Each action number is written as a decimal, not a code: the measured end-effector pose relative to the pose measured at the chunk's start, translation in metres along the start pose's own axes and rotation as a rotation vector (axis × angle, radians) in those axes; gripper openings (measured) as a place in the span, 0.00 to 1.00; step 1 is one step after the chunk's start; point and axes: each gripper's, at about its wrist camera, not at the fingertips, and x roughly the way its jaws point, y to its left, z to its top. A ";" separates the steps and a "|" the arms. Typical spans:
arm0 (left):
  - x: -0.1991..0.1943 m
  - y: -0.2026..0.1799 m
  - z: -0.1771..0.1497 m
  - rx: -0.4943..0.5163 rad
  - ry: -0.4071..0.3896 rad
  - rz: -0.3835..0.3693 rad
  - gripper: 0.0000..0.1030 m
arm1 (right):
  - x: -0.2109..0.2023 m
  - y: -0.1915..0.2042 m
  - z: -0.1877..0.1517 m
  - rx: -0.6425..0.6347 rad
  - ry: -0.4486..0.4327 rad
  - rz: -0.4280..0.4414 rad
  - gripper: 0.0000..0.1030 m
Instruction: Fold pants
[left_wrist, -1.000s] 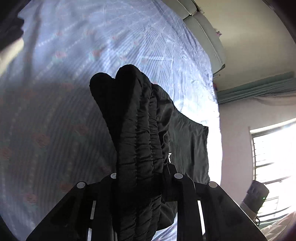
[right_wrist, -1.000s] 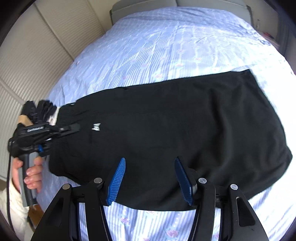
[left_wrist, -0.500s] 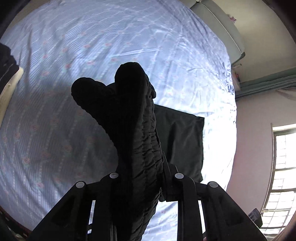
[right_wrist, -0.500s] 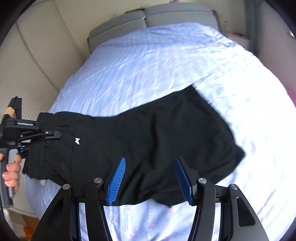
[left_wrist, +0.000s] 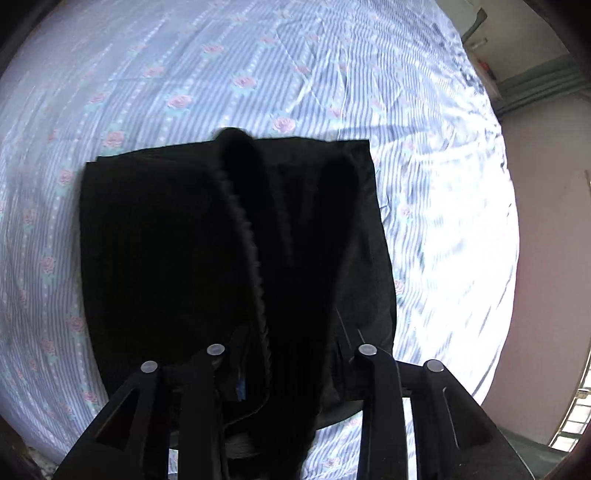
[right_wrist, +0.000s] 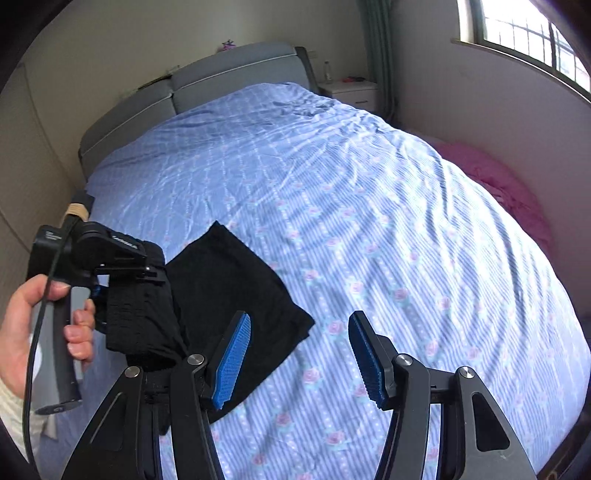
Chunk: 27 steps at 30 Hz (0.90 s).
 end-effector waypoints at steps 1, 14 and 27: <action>0.008 -0.003 -0.002 0.009 0.015 -0.003 0.47 | 0.004 -0.004 -0.001 0.015 0.006 -0.022 0.55; -0.071 0.075 -0.039 0.345 -0.236 -0.016 0.73 | 0.055 0.005 -0.005 -0.020 0.067 0.174 0.55; 0.012 0.125 -0.137 0.350 -0.170 0.057 0.72 | 0.154 0.035 -0.020 0.003 0.214 0.219 0.55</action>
